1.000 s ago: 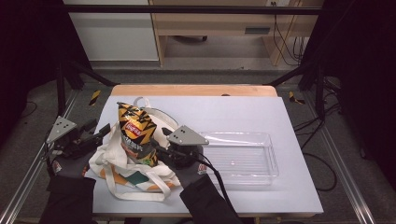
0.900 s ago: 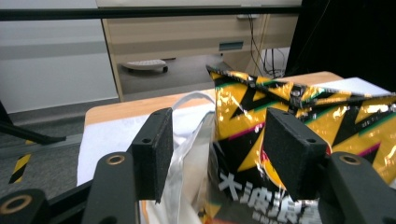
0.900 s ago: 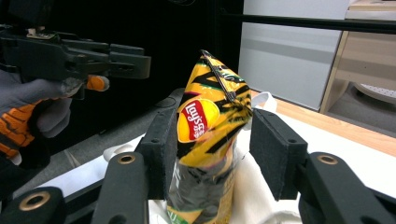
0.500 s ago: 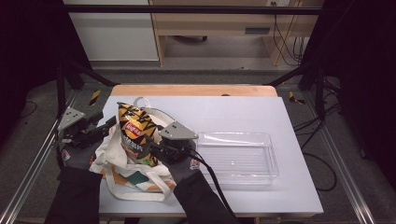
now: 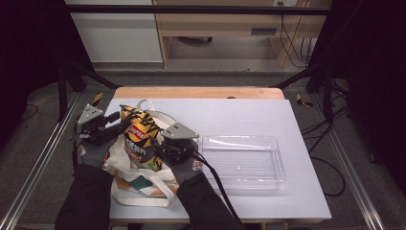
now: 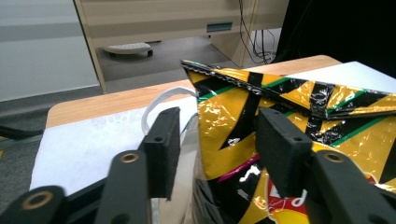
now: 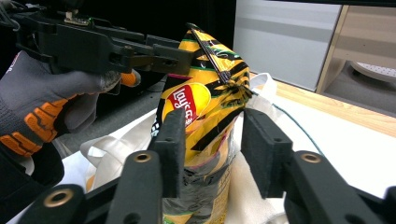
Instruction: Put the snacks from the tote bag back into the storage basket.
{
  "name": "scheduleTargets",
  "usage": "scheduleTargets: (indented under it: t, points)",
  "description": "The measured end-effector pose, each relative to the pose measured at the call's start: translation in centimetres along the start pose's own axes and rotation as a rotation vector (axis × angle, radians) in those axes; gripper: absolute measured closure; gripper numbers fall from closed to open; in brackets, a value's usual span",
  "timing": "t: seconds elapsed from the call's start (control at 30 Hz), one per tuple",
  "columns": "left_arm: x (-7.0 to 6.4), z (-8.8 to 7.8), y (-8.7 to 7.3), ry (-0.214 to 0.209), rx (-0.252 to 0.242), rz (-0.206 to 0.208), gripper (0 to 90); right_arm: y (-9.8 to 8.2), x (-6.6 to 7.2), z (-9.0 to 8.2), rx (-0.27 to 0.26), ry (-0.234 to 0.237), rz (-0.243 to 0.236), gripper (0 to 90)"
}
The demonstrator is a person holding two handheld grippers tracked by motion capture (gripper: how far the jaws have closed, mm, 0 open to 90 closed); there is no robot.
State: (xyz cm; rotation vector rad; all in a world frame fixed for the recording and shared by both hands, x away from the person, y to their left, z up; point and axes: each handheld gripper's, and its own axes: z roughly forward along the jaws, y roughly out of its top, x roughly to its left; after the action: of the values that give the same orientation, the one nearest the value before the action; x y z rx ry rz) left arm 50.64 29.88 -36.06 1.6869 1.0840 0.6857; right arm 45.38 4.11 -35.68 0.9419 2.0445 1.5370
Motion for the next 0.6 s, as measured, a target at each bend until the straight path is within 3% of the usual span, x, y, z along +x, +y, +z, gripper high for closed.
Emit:
scheduleTargets:
  t: [0.43, 0.6]
  points:
    - [0.2, -0.7, -0.3, 0.017, 0.009, -0.009, 85.7, -0.2, 0.2, 0.2, 0.006, 0.004, -0.001, 85.8]
    - [-0.1, -1.6, -0.2, 0.013, 0.003, -0.007, 89.2, -0.1, 0.2, -0.1, 0.003, 0.006, 0.005, 89.3]
